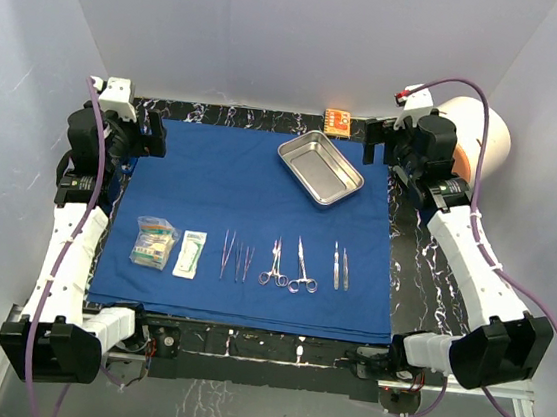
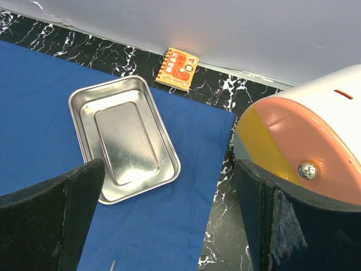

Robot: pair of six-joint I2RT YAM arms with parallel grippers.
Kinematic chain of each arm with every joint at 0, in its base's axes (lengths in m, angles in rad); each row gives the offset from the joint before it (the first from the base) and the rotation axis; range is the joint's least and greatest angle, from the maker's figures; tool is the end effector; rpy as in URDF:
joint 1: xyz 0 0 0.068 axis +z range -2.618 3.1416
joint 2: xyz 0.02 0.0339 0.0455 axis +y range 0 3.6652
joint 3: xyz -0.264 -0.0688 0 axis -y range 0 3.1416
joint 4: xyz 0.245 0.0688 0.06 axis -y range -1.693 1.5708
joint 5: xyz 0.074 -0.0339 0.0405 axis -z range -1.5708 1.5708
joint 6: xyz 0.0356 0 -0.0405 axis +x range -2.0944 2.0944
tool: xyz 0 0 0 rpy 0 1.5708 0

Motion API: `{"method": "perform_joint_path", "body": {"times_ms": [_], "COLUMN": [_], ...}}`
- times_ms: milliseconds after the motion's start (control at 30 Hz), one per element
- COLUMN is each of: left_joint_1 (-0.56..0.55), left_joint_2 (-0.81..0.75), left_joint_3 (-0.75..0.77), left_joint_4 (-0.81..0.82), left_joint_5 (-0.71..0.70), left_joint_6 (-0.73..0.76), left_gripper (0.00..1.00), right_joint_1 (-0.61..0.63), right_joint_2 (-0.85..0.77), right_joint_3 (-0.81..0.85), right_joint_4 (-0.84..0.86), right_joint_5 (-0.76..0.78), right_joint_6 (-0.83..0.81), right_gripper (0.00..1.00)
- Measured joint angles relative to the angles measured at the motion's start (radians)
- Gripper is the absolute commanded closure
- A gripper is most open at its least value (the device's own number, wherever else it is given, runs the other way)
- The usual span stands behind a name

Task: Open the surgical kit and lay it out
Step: Reset both arms

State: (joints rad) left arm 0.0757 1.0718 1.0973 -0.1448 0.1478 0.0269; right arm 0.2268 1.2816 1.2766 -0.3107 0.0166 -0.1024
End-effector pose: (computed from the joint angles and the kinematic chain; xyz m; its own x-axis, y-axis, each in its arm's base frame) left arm 0.2452 0.0133 0.3985 -0.1167 0.0178 -0.9930 0.0742 0.9972 0.0092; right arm 0.2868 0.0656 0.3913 -0.2795 -0.1694 -0.9451 -0.2393 0.9655 -0.1023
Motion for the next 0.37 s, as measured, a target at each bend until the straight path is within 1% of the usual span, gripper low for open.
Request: {"method": "perform_joint_path", "body": {"times_ms": [367], "left_joint_1": [0.001], "left_joint_2": [0.000], "left_joint_3": [0.000], "left_joint_4": [-0.001], "left_joint_5": [0.010], "left_joint_6": [0.007], "left_gripper": [0.01], "right_joint_1": [0.000], "right_joint_2": [0.004], "right_joint_3": [0.000], "right_joint_4": [-0.003], "right_joint_5": [-0.017], "right_joint_6": [0.003], "right_gripper": [0.02]}}
